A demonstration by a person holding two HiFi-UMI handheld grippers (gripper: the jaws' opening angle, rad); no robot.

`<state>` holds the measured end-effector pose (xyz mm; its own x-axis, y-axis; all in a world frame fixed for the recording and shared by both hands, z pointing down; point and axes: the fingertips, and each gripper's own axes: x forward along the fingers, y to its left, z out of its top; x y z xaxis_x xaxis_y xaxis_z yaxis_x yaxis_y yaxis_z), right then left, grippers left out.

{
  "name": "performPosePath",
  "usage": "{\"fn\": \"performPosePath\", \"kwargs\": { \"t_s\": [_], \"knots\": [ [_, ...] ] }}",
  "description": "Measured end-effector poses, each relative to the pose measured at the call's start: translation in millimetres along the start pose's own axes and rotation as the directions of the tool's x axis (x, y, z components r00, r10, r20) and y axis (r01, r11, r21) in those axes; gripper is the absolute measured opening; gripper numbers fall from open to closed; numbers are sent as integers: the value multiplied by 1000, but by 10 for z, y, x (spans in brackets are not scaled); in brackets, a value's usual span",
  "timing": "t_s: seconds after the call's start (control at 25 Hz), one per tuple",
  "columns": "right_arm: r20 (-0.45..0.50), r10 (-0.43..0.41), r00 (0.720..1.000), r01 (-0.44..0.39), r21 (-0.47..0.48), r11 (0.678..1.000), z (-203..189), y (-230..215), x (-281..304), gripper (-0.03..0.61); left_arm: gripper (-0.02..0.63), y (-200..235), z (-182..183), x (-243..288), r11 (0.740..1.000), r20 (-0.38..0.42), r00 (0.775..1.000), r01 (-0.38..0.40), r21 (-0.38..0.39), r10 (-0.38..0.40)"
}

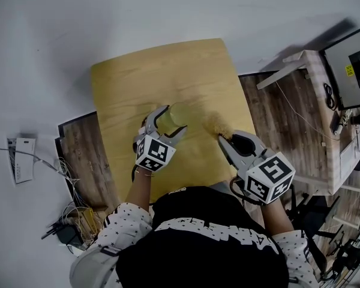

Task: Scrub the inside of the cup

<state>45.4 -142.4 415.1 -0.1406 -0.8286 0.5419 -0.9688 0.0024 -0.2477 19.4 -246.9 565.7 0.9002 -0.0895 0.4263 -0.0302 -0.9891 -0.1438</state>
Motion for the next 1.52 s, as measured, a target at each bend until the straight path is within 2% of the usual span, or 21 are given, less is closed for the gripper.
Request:
{"fn": "performPosePath", "kwargs": {
  "t_s": [0.2, 0.52, 0.88, 1.52],
  "knots": [
    [-4, -25, 1000, 25, 15, 1000, -16, 16, 39, 57, 353, 31, -82, 30, 1000, 10, 1000, 20, -13, -20],
    [-16, -42, 999, 43, 19, 999, 1, 43, 94, 57, 353, 100, -83, 30, 992, 66, 997, 34, -119, -26],
    [-14, -54, 998, 54, 22, 998, 9, 88, 130, 57, 356, 160, -146, 5, 978, 79, 996, 46, -201, -30],
    [-5, -57, 998, 57, 13, 998, -7, 123, 112, 57, 359, 184, -171, -55, 976, 74, 997, 35, -217, -19]
  ]
}}
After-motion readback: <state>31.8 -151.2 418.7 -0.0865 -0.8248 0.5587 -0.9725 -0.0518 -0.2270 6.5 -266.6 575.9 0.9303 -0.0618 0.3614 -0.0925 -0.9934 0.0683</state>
